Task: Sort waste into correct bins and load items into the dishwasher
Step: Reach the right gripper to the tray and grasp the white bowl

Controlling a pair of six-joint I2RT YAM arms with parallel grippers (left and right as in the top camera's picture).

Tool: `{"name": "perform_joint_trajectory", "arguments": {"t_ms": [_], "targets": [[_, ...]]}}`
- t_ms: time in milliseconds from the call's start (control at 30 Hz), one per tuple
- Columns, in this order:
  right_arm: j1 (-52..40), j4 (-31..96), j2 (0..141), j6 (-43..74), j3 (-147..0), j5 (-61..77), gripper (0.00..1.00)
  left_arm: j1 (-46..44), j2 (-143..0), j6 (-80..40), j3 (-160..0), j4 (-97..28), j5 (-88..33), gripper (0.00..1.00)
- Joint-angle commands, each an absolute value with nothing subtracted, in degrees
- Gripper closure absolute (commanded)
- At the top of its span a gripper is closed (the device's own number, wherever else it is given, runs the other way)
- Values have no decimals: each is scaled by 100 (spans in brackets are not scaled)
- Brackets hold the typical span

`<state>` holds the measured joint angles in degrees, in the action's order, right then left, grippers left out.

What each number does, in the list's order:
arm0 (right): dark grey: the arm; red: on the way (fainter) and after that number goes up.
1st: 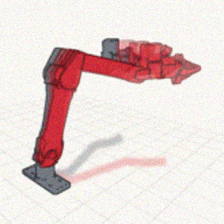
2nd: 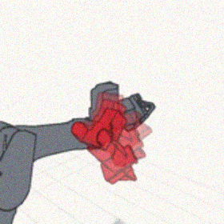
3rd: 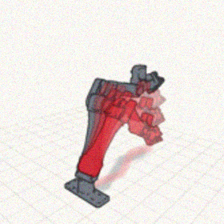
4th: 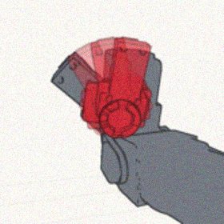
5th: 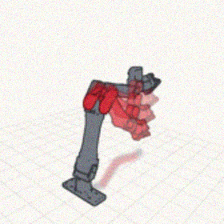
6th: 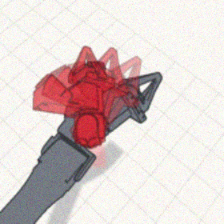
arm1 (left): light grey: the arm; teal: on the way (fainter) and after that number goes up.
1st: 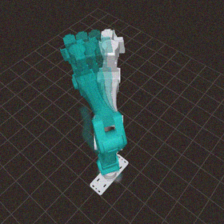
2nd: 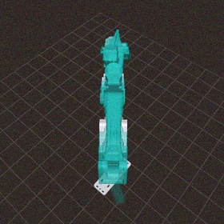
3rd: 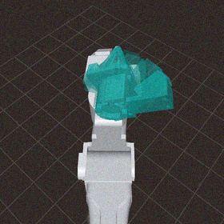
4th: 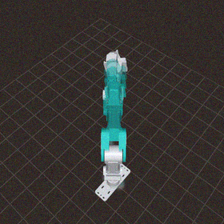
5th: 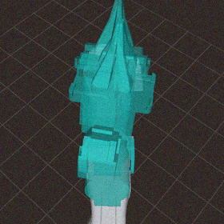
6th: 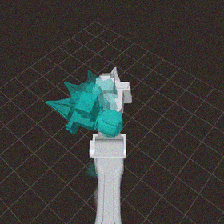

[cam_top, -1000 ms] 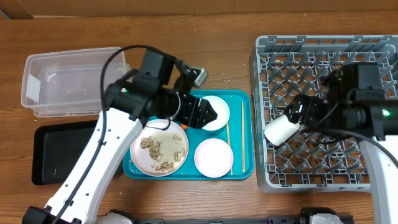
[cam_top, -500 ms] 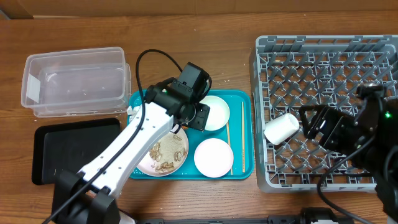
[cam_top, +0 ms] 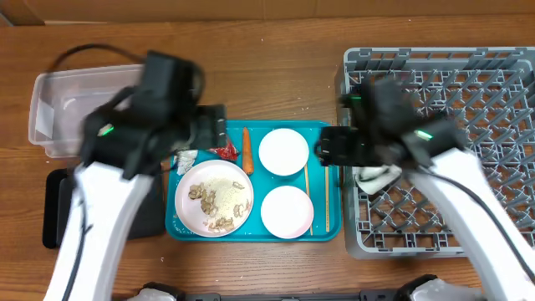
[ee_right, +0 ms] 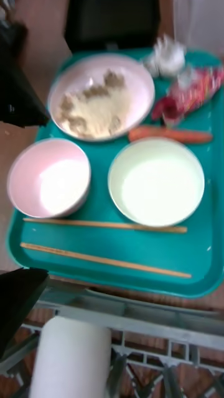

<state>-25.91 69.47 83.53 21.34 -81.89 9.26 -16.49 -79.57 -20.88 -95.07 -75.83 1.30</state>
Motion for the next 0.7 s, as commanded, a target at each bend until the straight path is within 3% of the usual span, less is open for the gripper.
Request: {"name": "perform_joint_trajectory", "arguments": {"t_ms": [0, 433, 667], "targets": [[-2738, 6652, 9190, 2644, -8143, 156, 31, -1450, -7819, -2211, -9542, -7920, 189, 0], [-2808, 5599, 11004, 2515, -8143, 617, 38, -1426, -7830, -2206, -9539, -8145, 191, 0], [-2840, 5253, 11434, 2517, -8143, 755, 53, -1426, -7830, -2206, -9539, -8145, 191, 0]]}}
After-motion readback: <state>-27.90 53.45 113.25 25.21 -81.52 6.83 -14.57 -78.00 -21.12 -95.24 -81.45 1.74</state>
